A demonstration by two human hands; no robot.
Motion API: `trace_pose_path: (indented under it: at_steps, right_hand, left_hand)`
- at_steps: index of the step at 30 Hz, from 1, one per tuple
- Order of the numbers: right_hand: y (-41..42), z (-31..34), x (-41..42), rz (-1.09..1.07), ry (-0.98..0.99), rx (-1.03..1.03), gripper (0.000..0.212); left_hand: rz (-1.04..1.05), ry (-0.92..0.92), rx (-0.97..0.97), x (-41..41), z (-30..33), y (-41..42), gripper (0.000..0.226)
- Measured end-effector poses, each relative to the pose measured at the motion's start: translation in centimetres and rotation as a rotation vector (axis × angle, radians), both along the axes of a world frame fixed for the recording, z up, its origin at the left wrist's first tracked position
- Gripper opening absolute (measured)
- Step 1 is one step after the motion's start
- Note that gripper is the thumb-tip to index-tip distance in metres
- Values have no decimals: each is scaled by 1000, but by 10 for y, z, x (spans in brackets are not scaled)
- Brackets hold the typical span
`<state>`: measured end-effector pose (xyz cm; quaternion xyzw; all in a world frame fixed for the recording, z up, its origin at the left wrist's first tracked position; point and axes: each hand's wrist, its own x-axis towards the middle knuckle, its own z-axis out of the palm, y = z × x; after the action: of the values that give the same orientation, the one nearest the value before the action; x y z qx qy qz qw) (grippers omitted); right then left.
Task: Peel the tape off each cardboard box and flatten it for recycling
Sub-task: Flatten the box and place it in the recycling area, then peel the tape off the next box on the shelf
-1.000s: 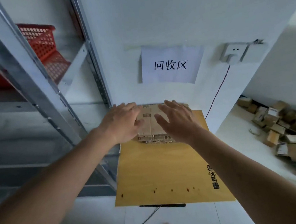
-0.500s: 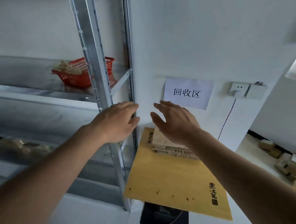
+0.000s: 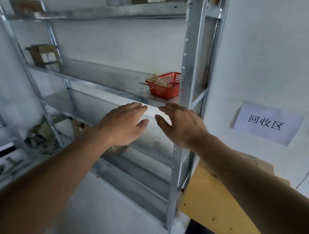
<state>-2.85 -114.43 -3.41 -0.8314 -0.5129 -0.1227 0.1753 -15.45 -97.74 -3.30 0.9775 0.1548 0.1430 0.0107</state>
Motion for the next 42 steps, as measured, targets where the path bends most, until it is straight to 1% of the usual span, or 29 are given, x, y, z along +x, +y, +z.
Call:
trace_pose_path:
  at_steps: [10,17,21,28,35,40,42]
  right_hand:
    - [225,19,-75,147,5,80,49]
    - [365,32,-94,206,-15,94,49]
    - [451,34,-85,253,-33,89,50]
    - [621,39,-37,330,-25,129,43]
    - [787,47,-3,409,-21,86,51]
    - [903,40,9,402,-5,67,55]
    - [953,35,12,382,5,66,56]
  left_hand:
    - [150,0,50,-106,31,194,60]
    - [200,-23,37,-138,41,332,60]
    - [240,-43,34,-132,42,418,61]
    - [322,-81,30,-91,45,572,56]
    - [373,-94,16,-61,57,725,54]
    - [376,-118,24,-53,51,842,53]
    - [375,-101,39,-51,44,895,54]
